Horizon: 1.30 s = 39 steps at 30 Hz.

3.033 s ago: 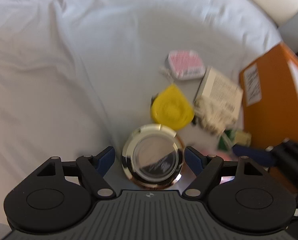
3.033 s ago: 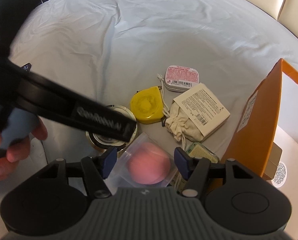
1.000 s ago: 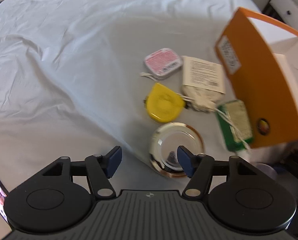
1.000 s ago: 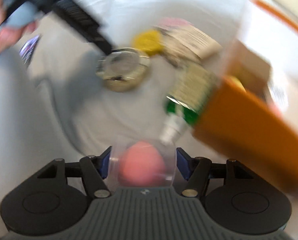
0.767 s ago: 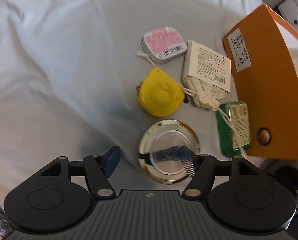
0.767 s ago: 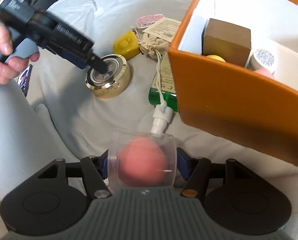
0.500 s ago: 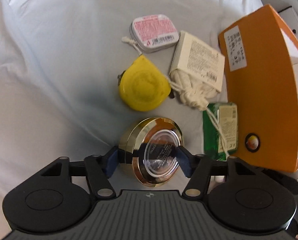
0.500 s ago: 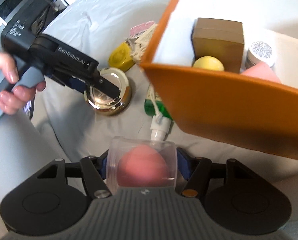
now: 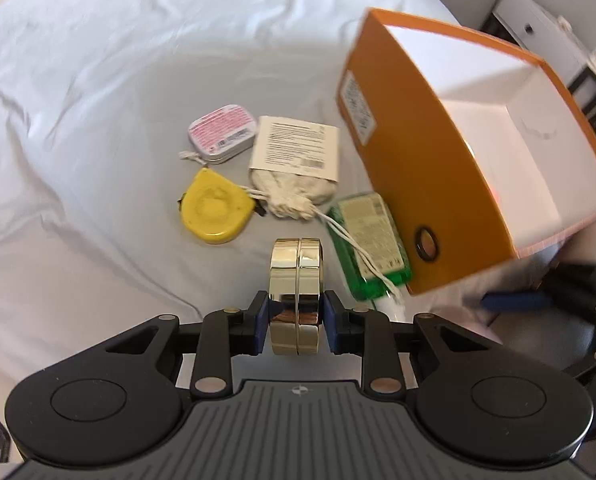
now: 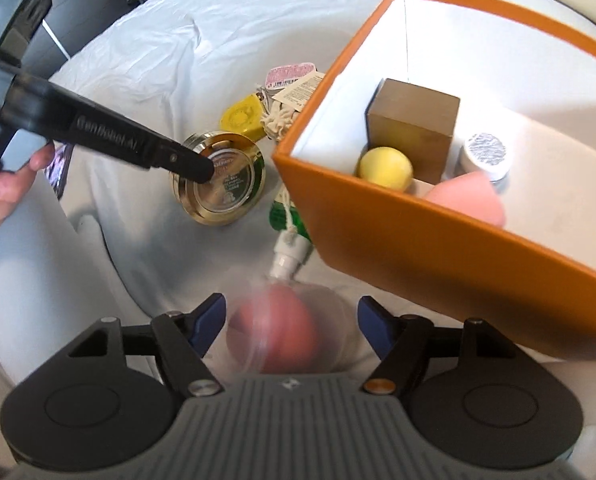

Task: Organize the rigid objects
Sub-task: 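Carry the compact and sponge case over the orange box with both tools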

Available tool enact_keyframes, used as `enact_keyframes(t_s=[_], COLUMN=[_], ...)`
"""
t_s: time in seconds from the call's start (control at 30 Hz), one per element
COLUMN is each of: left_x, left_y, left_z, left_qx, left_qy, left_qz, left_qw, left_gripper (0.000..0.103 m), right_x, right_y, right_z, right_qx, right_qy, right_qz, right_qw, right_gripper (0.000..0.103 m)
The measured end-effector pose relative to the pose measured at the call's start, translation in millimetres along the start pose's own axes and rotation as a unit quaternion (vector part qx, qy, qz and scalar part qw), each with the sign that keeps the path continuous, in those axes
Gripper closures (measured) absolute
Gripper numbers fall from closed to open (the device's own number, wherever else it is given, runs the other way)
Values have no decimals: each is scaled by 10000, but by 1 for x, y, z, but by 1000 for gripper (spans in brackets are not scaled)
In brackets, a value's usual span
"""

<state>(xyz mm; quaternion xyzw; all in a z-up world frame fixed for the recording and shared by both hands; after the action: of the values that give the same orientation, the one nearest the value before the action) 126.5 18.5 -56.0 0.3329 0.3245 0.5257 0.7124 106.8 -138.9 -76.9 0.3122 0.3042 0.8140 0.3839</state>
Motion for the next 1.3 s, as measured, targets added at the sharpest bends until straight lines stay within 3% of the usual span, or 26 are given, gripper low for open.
enact_keyframes(t_s=[0.17,0.3,0.43,0.6,0.73,0.77,0.8,0.87,1.17,1.3], left_x=[-3,-1,-2,-2,-10,-13,-17,-24,-40,-42], left_y=[-4,2,10,22,33,35,36,39,56,69], left_z=[-2,-3,-7,-11,-11,-11,-12,-13,-13,-7], left_qx=[-98,-151,-264,-409,-529,-542,-553,-572,-747,-884], left_qy=[103,234,381,721,761,732,700,631,618,601], left_qz=[138,184,187,7,-88,-118,-146,-173,-249,-278], left_qw=[9998,9994,9988,9966,9957,9958,9959,9962,9950,9939], left_gripper=[72,72,72,72,72,72,72,72,72,72], right_x=[5,1,-9,-13,-17,-16,-14,-5,20,23], right_y=[5,6,11,23,29,30,32,34,15,14], right_z=[-9,-6,-6,-4,-4,-4,-4,-4,-15,-18], right_qx=[-39,-167,-272,-453,-537,-574,-628,-617,-351,-468], right_qy=[319,-20,-297,-541,-603,-500,-380,-114,690,787], right_qz=[-195,-126,-126,-126,-209,-309,-425,-409,-584,-639], right_qw=[9993,9998,9991,9974,9965,9966,9964,9972,9953,9937], right_gripper=[30,49,58,87,91,87,67,39,36,41])
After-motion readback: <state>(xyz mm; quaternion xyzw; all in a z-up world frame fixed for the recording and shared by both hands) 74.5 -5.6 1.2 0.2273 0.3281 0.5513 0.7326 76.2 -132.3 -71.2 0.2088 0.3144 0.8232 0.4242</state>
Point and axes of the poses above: each gripper's, at about its wrist camera, not at the fingertips, and y roughly against the way its jaws point, x to its left, z to its top, the point moved 4 cm from there along -y, roughly the way its jaws point, and after that the axes turned 14 degrees about -x, right-handed, at the moved point
